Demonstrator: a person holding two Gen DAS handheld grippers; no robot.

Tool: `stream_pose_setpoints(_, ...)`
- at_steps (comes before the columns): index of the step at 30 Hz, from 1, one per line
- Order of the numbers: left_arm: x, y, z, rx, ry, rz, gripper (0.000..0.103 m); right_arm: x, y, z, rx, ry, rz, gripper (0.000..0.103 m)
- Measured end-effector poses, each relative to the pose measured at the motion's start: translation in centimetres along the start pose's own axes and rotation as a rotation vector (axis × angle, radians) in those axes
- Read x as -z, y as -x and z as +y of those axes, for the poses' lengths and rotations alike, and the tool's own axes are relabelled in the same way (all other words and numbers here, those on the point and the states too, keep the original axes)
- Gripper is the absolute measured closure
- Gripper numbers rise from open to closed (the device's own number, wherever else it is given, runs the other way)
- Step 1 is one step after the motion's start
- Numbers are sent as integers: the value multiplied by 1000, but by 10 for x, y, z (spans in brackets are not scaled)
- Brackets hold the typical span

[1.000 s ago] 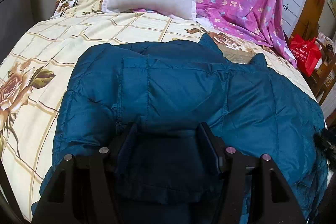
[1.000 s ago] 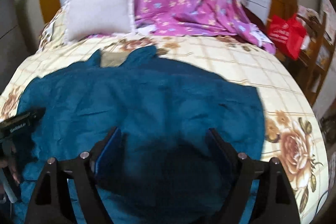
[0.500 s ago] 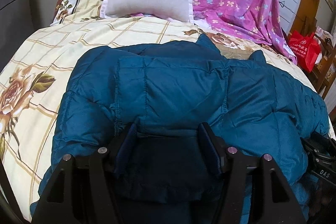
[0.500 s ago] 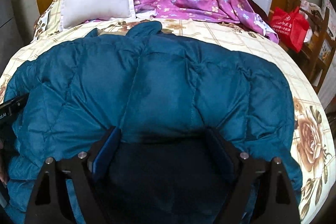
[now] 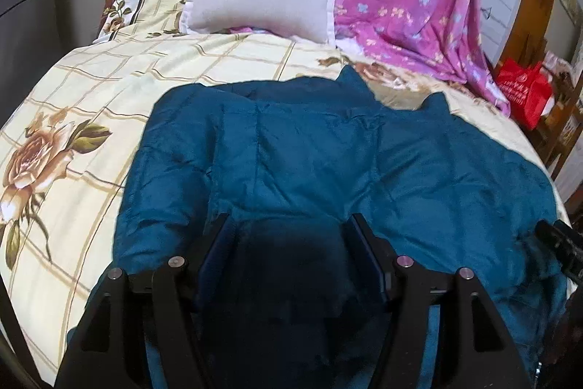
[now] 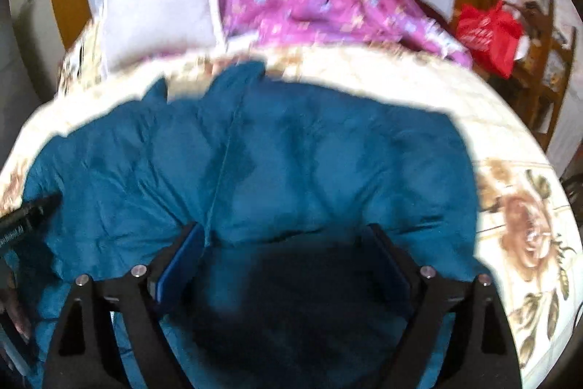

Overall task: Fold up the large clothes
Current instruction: 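Press and smooth the folded jacket body with both tools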

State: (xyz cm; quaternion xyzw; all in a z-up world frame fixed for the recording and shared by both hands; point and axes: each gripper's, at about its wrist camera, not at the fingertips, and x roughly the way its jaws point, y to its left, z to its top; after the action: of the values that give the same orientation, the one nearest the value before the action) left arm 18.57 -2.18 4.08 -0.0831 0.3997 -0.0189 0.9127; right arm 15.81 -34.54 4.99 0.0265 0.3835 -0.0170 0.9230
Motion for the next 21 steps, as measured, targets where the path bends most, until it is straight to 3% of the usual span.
stream_pose_setpoints(4,5,8,7,9,15,-1,50,0,0,-25,42,-34,41,12)
stream_pose_setpoints(8,13,9,11,-7,9,11,50,17,-25,-42,51,-63,138,12)
stream_pose_setpoints(12,17,21,15,-7,16,14,50,19,-20,-40,60,-33,122,12)
stream_pose_setpoints(16,21,37,24,-1,25,20,50,20,11,-37,44,-19,75,12)
stream_pose_setpoints(21,32,68,36,-27,-7,10,50,29,44,-31,10,45,77,12)
